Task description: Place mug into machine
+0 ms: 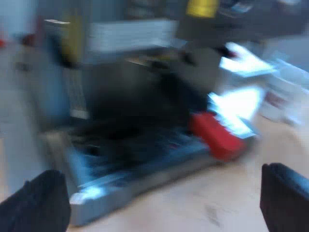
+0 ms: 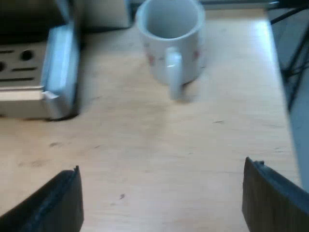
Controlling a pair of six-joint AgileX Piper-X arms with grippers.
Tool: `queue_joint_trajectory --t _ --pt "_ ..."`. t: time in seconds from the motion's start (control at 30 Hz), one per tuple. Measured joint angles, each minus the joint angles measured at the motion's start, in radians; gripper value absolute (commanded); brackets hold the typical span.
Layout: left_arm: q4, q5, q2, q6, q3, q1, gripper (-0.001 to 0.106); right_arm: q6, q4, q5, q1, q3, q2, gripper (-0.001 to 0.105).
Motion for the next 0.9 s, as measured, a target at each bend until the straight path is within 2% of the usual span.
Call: queue_joint_trajectory --t 0.03,0.13,0.2,0.23,0.37,0.43,0.63,0.9 --pt "-0.003 0.017 0.022 0.000 0.000 -0.065 0.082 0.000 0.000 -0.014 0.004 -0.001 0.027 0.070" --pt "-0.017 0.067 0.077 0.021 0.000 -0.179 0.082 0.000 0.003 -0.032 0.009 -0.001 0.089 0.070" --pt "-0.020 0.072 0.088 0.037 0.002 -0.205 0.082 0.000 0.003 -0.034 0.009 -0.001 0.111 0.070" --pt "-0.030 0.085 0.117 0.064 0.009 -0.255 0.082 0.000 0.003 -0.033 0.009 -0.001 0.115 0.070" --pt "-0.049 0.087 0.144 0.104 0.025 -0.306 0.082 0.000 -0.001 -0.035 0.009 -0.001 0.179 0.070" --pt "-0.142 0.087 0.169 0.122 0.083 -0.378 0.082 0.000 -0.009 -0.035 0.009 -0.001 0.201 0.070" --pt "-0.238 0.088 0.172 0.123 0.164 -0.397 0.082 0.000 -0.034 -0.035 0.009 -0.001 0.210 0.070" --pt "-0.257 0.088 0.172 0.123 0.168 -0.399 0.082 0.000 -0.161 -0.035 0.009 0.081 0.210 0.070"
